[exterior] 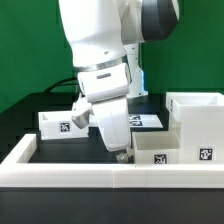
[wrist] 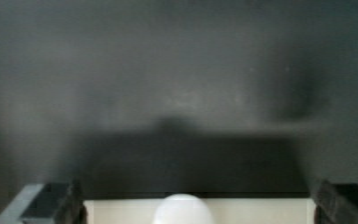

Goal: Assemble drawer

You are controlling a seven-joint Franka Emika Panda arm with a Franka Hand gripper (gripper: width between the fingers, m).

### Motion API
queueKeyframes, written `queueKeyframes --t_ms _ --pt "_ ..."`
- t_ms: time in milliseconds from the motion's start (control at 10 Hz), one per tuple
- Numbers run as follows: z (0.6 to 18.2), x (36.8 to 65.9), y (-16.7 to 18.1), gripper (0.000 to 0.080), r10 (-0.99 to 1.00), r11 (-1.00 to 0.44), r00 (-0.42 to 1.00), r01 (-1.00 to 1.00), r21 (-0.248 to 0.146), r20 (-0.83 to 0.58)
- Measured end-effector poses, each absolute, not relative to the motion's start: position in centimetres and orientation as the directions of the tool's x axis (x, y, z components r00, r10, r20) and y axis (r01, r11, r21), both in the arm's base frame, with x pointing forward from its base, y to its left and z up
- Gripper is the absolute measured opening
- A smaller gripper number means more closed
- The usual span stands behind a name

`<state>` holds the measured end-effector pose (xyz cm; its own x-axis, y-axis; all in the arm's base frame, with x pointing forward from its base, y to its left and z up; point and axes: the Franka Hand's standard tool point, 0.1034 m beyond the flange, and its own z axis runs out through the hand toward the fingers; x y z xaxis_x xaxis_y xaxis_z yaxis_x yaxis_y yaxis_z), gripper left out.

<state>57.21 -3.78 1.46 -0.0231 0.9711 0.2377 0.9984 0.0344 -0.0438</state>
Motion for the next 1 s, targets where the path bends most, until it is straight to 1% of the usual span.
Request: queueKeyframes --t_ms 100,400,700,1000 --pt "1.2 57.0 -4.2 0.0648 0.961 0.028 -0.016 0.999 -0.038 0.275" --pt "1.2 56.9 -4.4 0.0648 0.962 0.016 -0.004 0.999 -0.042 0.273" --pt "1.3 57.0 -2.3 0.0648 0.958 0.042 -0.030 0.999 -0.035 0.285" --pt "1.5 57.1 -0.1 0.0648 0.960 0.004 0.012 0.998 -0.055 0.278"
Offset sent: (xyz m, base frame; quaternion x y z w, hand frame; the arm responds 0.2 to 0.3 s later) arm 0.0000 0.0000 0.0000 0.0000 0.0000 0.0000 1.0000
